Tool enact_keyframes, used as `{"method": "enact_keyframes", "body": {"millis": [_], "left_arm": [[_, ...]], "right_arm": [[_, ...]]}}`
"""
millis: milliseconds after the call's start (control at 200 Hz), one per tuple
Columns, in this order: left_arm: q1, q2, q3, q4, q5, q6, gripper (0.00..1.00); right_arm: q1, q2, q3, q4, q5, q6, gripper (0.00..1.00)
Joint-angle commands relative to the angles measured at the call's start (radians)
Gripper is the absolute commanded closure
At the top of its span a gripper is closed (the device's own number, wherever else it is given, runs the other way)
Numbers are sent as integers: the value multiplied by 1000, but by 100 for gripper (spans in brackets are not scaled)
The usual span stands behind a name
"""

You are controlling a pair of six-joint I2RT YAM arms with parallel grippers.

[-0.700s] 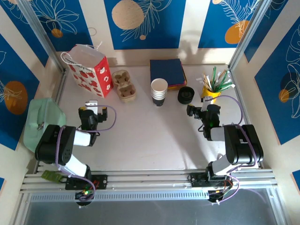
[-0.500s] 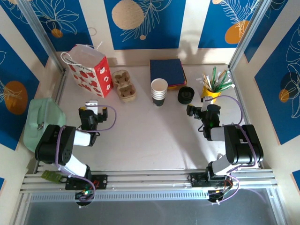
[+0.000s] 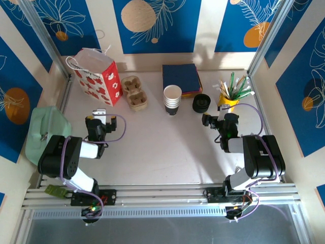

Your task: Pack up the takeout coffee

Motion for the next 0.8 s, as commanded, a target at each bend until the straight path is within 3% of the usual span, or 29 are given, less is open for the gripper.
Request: {"method": "enact_keyframes", "body": {"millis": [0, 210, 400, 640, 795], "left_arm": [[10, -1, 13, 15, 20, -13, 1], [-8, -21, -4, 31, 81, 31, 1], [-34, -149, -36, -24, 33, 45, 1], [-118, -420, -33, -252, -88, 25, 0], [-225, -595, 67, -548, -194, -10, 1]], "right_arm": [[-4, 4, 23, 21, -17, -7, 1], [20, -6, 7, 49, -3, -35, 1], [38, -84, -24, 37, 46, -36, 1], [37, -373, 5, -304, 130, 83, 1], [33, -587, 114, -688, 92, 237, 1]]}}
